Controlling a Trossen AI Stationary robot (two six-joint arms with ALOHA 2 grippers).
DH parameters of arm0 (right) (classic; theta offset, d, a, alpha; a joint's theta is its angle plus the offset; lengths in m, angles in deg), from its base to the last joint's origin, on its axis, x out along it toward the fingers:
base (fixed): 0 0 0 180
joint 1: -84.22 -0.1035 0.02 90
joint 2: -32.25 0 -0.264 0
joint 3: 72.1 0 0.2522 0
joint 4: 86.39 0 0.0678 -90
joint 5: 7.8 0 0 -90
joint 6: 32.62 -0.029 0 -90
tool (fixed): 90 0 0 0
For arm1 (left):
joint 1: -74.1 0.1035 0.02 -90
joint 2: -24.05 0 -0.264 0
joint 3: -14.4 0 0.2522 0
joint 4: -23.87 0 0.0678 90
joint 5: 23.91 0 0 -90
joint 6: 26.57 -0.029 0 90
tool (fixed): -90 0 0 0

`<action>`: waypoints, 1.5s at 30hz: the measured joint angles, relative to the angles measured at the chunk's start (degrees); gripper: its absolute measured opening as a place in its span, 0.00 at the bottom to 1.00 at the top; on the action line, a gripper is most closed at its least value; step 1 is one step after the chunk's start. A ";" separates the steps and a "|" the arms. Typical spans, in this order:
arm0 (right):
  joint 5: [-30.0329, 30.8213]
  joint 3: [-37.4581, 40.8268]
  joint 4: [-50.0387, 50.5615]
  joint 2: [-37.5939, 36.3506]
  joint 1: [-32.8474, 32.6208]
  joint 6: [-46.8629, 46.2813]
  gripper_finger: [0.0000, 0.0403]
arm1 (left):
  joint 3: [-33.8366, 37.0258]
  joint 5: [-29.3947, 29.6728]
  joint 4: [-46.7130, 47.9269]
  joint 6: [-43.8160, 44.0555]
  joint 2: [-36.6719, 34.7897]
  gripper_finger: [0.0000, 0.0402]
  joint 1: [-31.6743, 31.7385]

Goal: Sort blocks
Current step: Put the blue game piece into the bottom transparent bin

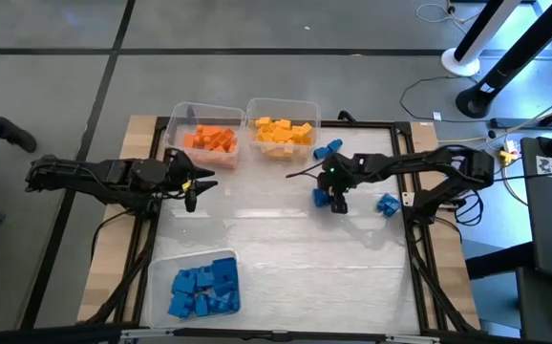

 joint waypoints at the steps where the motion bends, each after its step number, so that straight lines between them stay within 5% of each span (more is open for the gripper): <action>1: 0.41 -0.05 -0.81 0.51 -0.62 -0.15 0.54 | 0.00 -0.01 0.00 0.00 0.00 0.37 0.00; 10: 2.91 0.10 -3.46 1.17 -3.79 -3.21 0.43 | 0.00 0.01 0.00 0.13 0.00 0.37 -0.01; 28: -9.37 0.60 -19.87 1.74 -3.82 -12.05 0.41 | 0.02 -0.01 -0.04 1.12 0.00 0.37 0.00; 37: -15.18 0.51 -41.79 1.60 -5.84 -20.15 0.44 | 0.00 0.00 -0.04 1.10 0.00 0.37 -0.01; 45: -10.13 -3.48 -58.95 1.50 -15.15 -21.02 0.42 | 0.00 0.01 -0.04 1.09 0.00 0.37 0.00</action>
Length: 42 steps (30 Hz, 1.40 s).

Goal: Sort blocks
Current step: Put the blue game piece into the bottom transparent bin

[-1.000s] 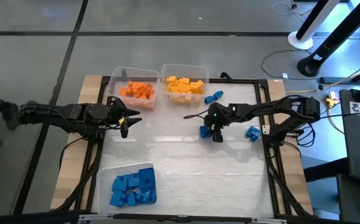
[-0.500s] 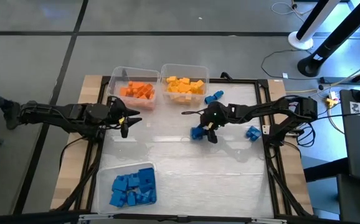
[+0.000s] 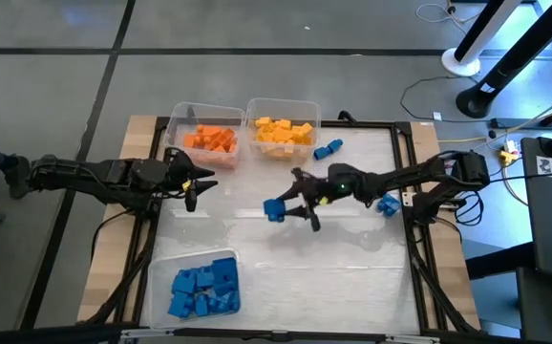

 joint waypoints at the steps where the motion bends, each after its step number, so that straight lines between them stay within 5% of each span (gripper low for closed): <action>1: 0.79 -1.37 0.16 0.00 -1.53 1.42 0.43 | 0.00 0.00 0.02 0.00 0.00 0.37 -0.02; 13: 2.11 -27.07 11.85 12.56 -14.98 24.29 0.44 | 0.00 -0.01 0.01 -0.02 -0.02 0.37 -0.01; 23: 2.59 -48.51 24.61 30.28 -15.94 27.05 0.44 | 0.00 -0.01 0.16 0.11 0.34 0.37 -0.02; 33: 2.57 -51.47 26.18 33.90 -15.92 26.97 0.46 | 0.00 -0.01 0.22 0.02 0.42 0.37 -0.02; 42: 2.58 -51.48 26.35 33.90 -15.92 26.87 0.64 | 0.00 0.00 0.22 0.01 0.42 0.37 -0.02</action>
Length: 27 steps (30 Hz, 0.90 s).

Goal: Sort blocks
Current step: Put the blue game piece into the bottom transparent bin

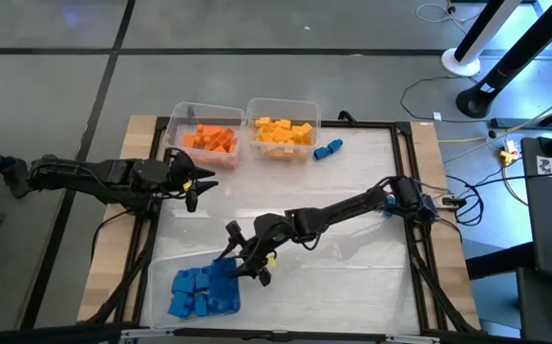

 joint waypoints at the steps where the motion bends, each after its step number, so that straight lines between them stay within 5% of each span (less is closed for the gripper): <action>1: -0.01 0.00 -0.01 0.00 0.00 0.00 0.65 | 0.00 0.00 0.00 0.01 0.00 0.37 0.00; 8: -0.13 -0.02 6.25 -3.62 0.58 0.00 0.69 | 0.00 -0.02 0.04 0.23 0.00 0.37 0.00; 16: 0.58 -0.02 31.53 -11.28 1.74 -0.11 0.69 | 0.00 -0.01 0.33 0.40 0.00 0.37 0.00; 27: 23.91 0.01 79.40 -15.89 1.55 -9.01 0.69 | 0.00 0.00 0.33 -0.19 -0.01 0.37 0.00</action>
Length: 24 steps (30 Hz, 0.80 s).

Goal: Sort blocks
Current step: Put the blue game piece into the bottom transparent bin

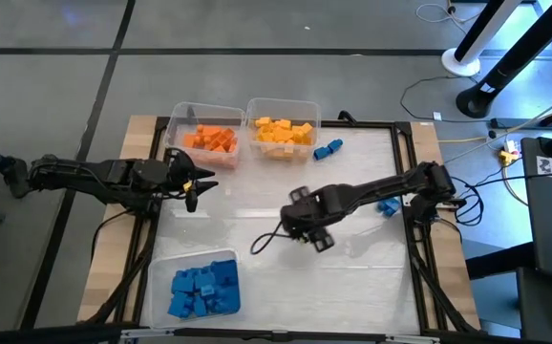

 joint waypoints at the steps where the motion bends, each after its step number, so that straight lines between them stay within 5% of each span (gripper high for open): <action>1: 1.41 0.14 3.30 0.00 0.06 -1.45 0.69 | 0.00 -0.01 0.00 0.23 -0.01 0.37 0.00; 9: 4.95 7.94 14.38 -2.86 0.19 -6.03 0.69 | 0.00 -0.01 0.00 -0.08 0.01 0.37 0.00; 24: -3.48 45.16 5.41 -27.00 13.22 -27.78 0.69 | 0.00 0.01 0.03 0.14 -0.01 0.37 0.00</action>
